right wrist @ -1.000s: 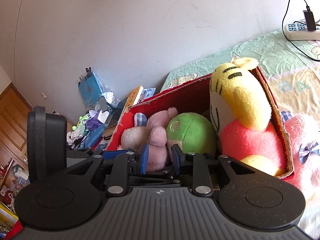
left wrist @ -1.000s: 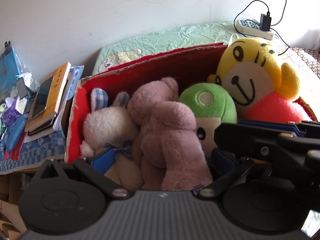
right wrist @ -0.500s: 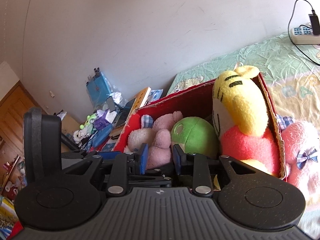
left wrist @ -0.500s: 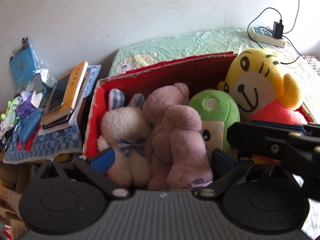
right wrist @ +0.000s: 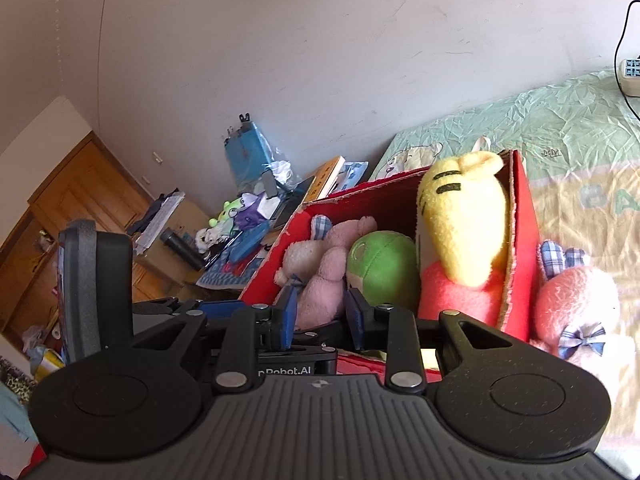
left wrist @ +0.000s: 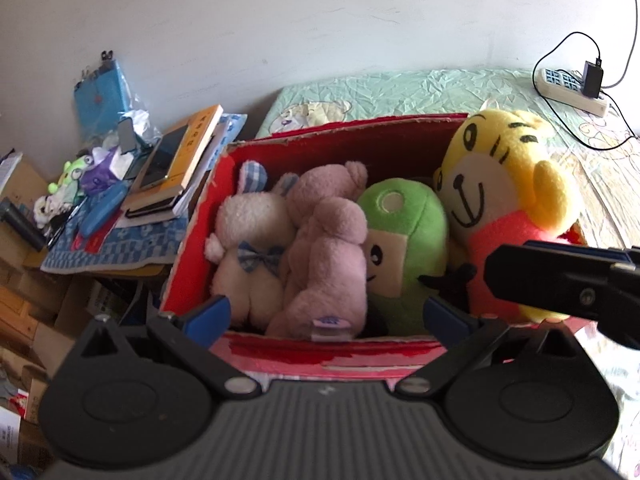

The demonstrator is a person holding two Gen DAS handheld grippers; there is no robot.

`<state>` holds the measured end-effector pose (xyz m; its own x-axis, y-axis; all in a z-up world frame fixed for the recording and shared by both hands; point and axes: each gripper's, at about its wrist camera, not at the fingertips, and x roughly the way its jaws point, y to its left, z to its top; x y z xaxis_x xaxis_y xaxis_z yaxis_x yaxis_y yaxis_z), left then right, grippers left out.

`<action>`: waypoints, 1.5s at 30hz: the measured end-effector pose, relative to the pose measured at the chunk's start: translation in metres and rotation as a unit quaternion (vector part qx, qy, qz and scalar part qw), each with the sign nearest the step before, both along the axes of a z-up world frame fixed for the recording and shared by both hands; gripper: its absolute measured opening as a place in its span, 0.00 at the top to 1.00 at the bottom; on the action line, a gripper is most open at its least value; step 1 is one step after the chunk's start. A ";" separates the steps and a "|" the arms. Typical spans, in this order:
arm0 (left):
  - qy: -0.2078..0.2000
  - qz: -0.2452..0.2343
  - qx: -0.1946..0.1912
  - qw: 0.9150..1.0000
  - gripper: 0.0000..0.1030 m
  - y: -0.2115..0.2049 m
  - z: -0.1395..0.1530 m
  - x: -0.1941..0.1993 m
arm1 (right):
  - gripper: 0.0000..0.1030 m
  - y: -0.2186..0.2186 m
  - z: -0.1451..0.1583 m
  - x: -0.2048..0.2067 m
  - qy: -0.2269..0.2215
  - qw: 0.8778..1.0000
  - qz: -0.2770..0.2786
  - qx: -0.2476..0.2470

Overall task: Organize objects
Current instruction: 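Withdraw the right gripper and move it toward the white bunny plush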

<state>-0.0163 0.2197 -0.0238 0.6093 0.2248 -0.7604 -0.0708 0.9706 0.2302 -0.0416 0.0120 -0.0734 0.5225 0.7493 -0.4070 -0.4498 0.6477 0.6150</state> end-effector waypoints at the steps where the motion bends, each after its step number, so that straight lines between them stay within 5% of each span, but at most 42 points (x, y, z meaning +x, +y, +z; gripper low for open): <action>1: -0.003 0.006 0.004 1.000 0.01 -0.004 0.001 -0.002 | 0.70 -0.004 0.000 0.000 0.001 1.000 0.005 0.002; 11: -0.012 0.068 0.009 0.998 0.01 -0.026 0.008 -0.022 | 0.70 -0.040 -0.003 -0.001 0.007 0.998 0.060 0.017; 24: 0.043 0.091 0.007 0.995 0.01 -0.067 -0.021 -0.037 | 0.70 -0.077 -0.017 -0.003 0.036 0.996 0.077 0.035; 35: 0.074 0.055 -0.007 0.996 0.01 -0.106 -0.045 -0.034 | 0.70 -0.117 -0.036 -0.006 0.065 0.996 0.047 0.031; 45: 0.075 -0.047 -0.049 0.995 0.01 -0.146 -0.067 -0.033 | 0.69 -0.147 -0.065 -0.006 0.103 0.995 -0.012 0.013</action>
